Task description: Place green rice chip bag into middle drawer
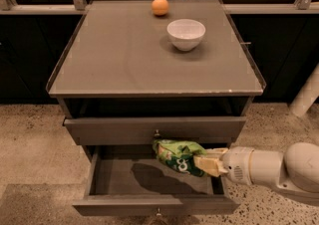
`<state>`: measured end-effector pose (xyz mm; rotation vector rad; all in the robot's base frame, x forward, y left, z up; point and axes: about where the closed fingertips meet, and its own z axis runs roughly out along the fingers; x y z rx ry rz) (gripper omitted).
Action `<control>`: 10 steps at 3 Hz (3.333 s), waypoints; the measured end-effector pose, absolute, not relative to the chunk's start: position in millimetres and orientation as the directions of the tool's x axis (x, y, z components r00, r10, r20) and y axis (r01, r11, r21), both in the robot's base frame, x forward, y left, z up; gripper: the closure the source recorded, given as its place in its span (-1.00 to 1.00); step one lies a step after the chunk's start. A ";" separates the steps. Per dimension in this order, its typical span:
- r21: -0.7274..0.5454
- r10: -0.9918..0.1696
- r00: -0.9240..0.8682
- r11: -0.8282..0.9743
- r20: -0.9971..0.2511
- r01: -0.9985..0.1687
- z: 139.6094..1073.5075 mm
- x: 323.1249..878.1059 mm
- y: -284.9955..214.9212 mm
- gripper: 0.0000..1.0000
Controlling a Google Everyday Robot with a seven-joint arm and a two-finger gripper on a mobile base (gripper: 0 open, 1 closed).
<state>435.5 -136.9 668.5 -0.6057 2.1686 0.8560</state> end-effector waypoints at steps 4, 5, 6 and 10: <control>0.490 -0.184 -0.702 0.596 -0.687 -0.636 580.6 437.6 -86.0 1.00; 0.513 -0.156 -0.719 0.600 -0.677 -0.613 566.4 442.2 -93.7 1.00; 0.547 -0.122 -0.761 0.625 -0.637 -0.557 527.5 457.8 -103.5 1.00; 0.561 -0.120 -0.800 0.652 -0.588 -0.510 487.4 473.6 -106.0 -0.29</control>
Offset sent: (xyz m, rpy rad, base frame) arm -0.0068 0.0497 -0.0939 0.1008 0.1213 0.0990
